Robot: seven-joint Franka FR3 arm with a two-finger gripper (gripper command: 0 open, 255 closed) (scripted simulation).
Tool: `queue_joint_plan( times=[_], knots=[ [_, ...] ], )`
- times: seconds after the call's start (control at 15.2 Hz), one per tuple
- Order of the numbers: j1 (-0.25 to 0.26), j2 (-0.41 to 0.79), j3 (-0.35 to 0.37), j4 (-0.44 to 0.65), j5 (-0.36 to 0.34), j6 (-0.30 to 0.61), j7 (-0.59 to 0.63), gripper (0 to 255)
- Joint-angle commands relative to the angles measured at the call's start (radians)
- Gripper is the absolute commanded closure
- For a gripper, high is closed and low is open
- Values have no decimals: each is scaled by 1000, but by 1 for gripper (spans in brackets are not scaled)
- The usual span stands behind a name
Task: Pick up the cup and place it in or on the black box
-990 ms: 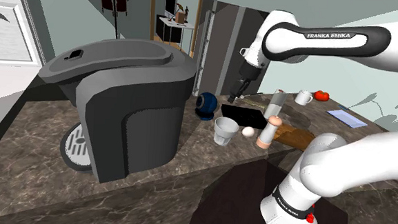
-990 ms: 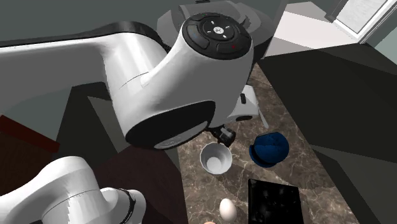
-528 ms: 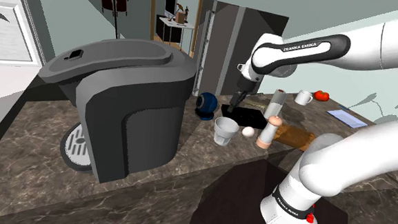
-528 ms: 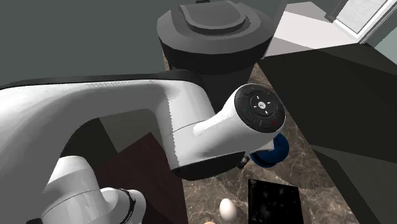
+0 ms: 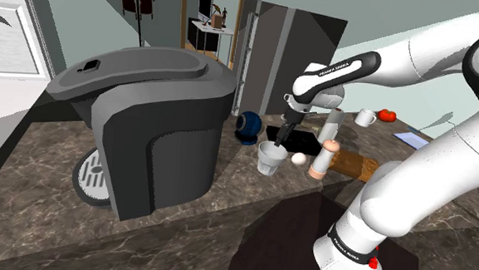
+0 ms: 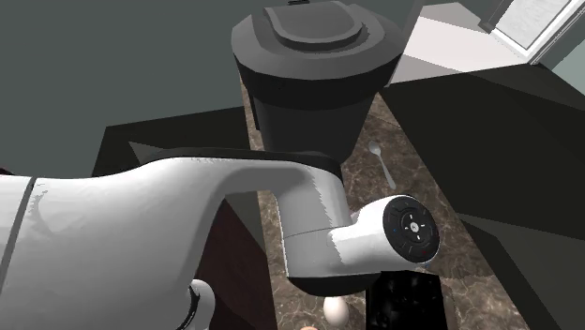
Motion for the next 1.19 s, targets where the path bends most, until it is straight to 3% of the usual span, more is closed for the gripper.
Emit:
queue_joint_plan(
  times=[0.0, 0.33, 0.86, 0.92, 1.12],
  knots=[
    [7, 29, -8, -7, 15, 32, -17, 0],
    [31, 94, -17, -34, 65, 118, -52, 0],
    [31, 94, -16, -34, 65, 118, -52, 0],
    [31, 94, -16, -34, 65, 118, -52, 255],
    [31, 94, -16, -34, 65, 118, -52, 255]
  ],
)
